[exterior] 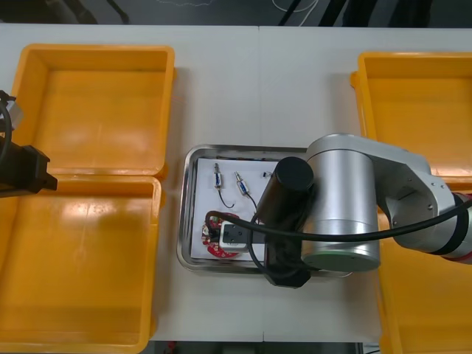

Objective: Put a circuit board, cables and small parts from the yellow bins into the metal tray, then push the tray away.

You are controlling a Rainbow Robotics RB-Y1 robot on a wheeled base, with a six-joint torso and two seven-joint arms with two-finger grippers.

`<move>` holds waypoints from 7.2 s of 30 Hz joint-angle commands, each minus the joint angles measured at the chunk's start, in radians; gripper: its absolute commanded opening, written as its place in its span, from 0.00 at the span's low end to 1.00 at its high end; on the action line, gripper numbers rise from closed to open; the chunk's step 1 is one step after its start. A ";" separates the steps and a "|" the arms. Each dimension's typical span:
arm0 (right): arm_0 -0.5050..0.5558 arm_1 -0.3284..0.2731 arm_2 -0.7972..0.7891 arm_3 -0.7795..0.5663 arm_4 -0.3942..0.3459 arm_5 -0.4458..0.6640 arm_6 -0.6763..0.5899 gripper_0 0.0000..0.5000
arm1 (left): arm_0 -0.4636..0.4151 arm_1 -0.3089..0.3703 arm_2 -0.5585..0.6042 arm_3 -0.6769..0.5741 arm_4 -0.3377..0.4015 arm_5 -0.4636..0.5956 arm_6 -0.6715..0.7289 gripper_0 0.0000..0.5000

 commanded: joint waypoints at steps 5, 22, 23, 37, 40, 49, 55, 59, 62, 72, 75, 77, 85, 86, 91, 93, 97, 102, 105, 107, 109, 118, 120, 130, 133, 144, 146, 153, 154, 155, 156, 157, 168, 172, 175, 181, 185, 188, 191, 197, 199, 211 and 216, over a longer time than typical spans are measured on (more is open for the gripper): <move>-0.035 0.033 0.135 -0.001 0.103 -0.045 0.013 1.00 | 0.014 -0.009 0.027 -0.034 -0.011 0.006 -0.049 1.00; 0.014 0.042 0.269 -0.001 0.297 -0.073 -0.017 1.00 | 0.014 -0.009 0.027 -0.034 -0.011 0.006 -0.049 1.00; 0.020 0.043 0.269 -0.001 0.303 -0.073 -0.017 1.00 | 0.014 -0.009 0.027 -0.034 -0.011 0.006 -0.049 1.00; 0.103 0.106 0.269 0.044 0.429 -0.073 -0.034 1.00 | 0.014 -0.009 0.027 -0.034 -0.011 0.006 -0.049 1.00; 0.114 0.129 0.267 0.055 0.461 -0.073 -0.042 1.00 | 0.014 -0.009 0.027 -0.034 -0.011 0.006 -0.049 1.00; 0.116 0.146 0.267 0.069 0.476 -0.071 -0.051 1.00 | 0.014 -0.009 0.027 -0.034 -0.011 0.006 -0.049 1.00; 0.116 0.134 0.267 0.069 0.484 -0.065 -0.048 1.00 | 0.014 -0.009 0.027 -0.034 -0.011 0.006 -0.049 1.00; 0.116 0.125 0.269 0.069 0.485 -0.064 -0.050 0.78 | 0.014 -0.009 0.027 -0.034 -0.011 0.006 -0.049 1.00; 0.116 0.120 0.267 0.069 0.487 -0.062 -0.053 0.04 | 0.014 -0.009 0.027 -0.034 -0.011 0.006 -0.049 1.00; 0.108 0.119 0.267 0.069 0.501 -0.059 -0.053 0.00 | 0.014 -0.009 0.027 -0.034 -0.011 0.006 -0.049 1.00; 0.097 0.116 0.269 0.069 0.501 -0.059 -0.051 0.00 | 0.014 -0.009 0.027 -0.034 -0.011 0.006 -0.049 1.00; 0.086 0.111 0.267 0.069 0.495 -0.061 -0.050 0.00 | 0.014 -0.009 0.027 -0.034 -0.011 0.006 -0.049 1.00; 0.011 0.088 0.267 0.069 0.447 -0.068 -0.051 0.00 | 0.014 -0.009 0.027 -0.034 -0.011 0.006 -0.049 1.00; 0.000 0.085 0.267 0.069 0.445 -0.070 -0.048 0.00 | 0.014 -0.009 0.027 -0.034 -0.011 0.006 -0.049 1.00; -0.036 0.073 0.267 0.070 0.444 -0.073 -0.039 0.00 | 0.014 -0.009 0.027 -0.034 -0.011 0.006 -0.049 1.00; -0.052 0.070 0.263 0.087 0.418 -0.077 -0.033 0.00 | 0.014 -0.009 0.027 -0.034 -0.011 0.006 -0.049 1.00; -0.073 0.071 0.253 0.119 0.392 -0.091 -0.022 0.00 | 0.014 -0.009 0.027 -0.034 -0.011 0.006 -0.049 1.00; -0.084 0.074 0.232 0.153 0.389 -0.111 -0.002 0.00 | 0.014 -0.009 0.027 -0.034 -0.011 0.006 -0.049 1.00; -0.098 0.082 0.209 0.179 0.353 -0.119 0.012 0.00 | 0.014 -0.009 0.027 -0.034 -0.011 0.006 -0.049 1.00; -0.108 0.085 0.195 0.194 0.327 -0.123 0.021 0.00 | 0.014 -0.009 0.027 -0.034 -0.011 0.006 -0.049 1.00; -0.121 0.091 0.186 0.208 0.309 -0.127 0.033 0.00 | 0.014 -0.009 0.027 -0.034 -0.011 0.006 -0.049 1.00; -0.170 0.103 0.163 0.277 0.266 -0.173 0.151 0.00 | 0.014 -0.009 0.027 -0.034 -0.011 0.006 -0.049 1.00; -0.177 0.103 0.148 0.296 0.238 -0.191 0.182 0.00 | 0.014 -0.009 0.027 -0.034 -0.011 0.006 -0.049 1.00; -0.236 0.088 0.135 0.431 0.143 -0.323 0.303 0.00 | 0.014 -0.009 0.027 -0.034 -0.011 0.006 -0.049 1.00; -0.256 0.088 0.123 0.469 0.119 -0.324 0.317 0.00 | 0.014 -0.009 0.027 -0.034 -0.011 0.006 -0.049 1.00; -0.329 0.091 0.105 0.599 0.062 -0.324 0.361 0.00 | 0.014 -0.009 0.027 -0.034 -0.011 0.006 -0.049 1.00; -0.348 0.093 0.095 0.631 0.031 -0.326 0.375 0.00 | 0.014 -0.009 0.027 -0.034 -0.011 0.006 -0.049 1.00; -0.397 0.106 0.088 0.708 -0.010 -0.341 0.407 0.00 | 0.014 -0.009 0.027 -0.034 -0.011 0.006 -0.049 1.00; -0.408 0.111 0.089 0.728 -0.021 -0.349 0.415 0.00 | 0.014 -0.009 0.027 -0.034 -0.011 0.006 -0.049 1.00; -0.412 0.113 0.088 0.739 -0.029 -0.355 0.420 0.00 | 0.014 -0.009 0.027 -0.034 -0.011 0.006 -0.049 1.00; -0.415 0.113 0.088 0.745 -0.033 -0.358 0.424 0.00 | 0.014 -0.009 0.027 -0.034 -0.011 0.006 -0.049 1.00; -0.420 0.114 0.088 0.756 -0.041 -0.369 0.430 0.00 | 0.014 -0.009 0.027 -0.034 -0.011 0.006 -0.049 1.00; -0.463 0.125 0.088 0.823 -0.044 -0.424 0.492 0.00 | 0.014 -0.009 0.027 -0.034 -0.011 0.006 -0.049 1.00; -0.480 0.137 0.088 0.854 -0.049 -0.429 0.518 0.00 | 0.014 -0.009 0.027 -0.034 -0.011 0.006 -0.049 1.00; -0.489 0.140 0.088 0.886 -0.064 -0.443 0.552 0.00 | 0.014 -0.009 0.027 -0.034 -0.011 0.006 -0.049 1.00; -0.527 0.146 0.086 0.966 -0.124 -0.456 0.647 0.00 | 0.014 -0.009 0.027 -0.034 -0.011 0.006 -0.049 1.00; -0.535 0.146 0.080 0.992 -0.136 -0.461 0.654 0.00 | 0.014 -0.009 0.027 -0.034 -0.011 0.006 -0.049 1.00; -0.543 0.149 0.075 1.007 -0.136 -0.462 0.657 0.00 | 0.014 -0.009 0.027 -0.034 -0.011 0.006 -0.049 1.00; -0.549 0.154 0.069 1.023 -0.142 -0.462 0.659 0.00 | 0.014 -0.009 0.027 -0.034 -0.011 0.006 -0.049 1.00; -0.550 0.168 0.049 1.058 -0.160 -0.462 0.656 0.00 | 0.014 -0.009 0.027 -0.034 -0.011 0.006 -0.049 1.00; -0.550 0.177 0.045 1.072 -0.167 -0.462 0.651 0.00 | 0.014 -0.009 0.027 -0.034 -0.011 0.006 -0.049 1.00; -0.550 0.201 0.042 1.115 -0.176 -0.467 0.631 0.00 | 0.014 -0.009 0.027 -0.034 -0.011 0.006 -0.049 1.00; -0.550 0.203 0.042 1.116 -0.179 -0.466 0.631 0.00 | 0.014 -0.009 0.027 -0.034 -0.011 0.006 -0.049 1.00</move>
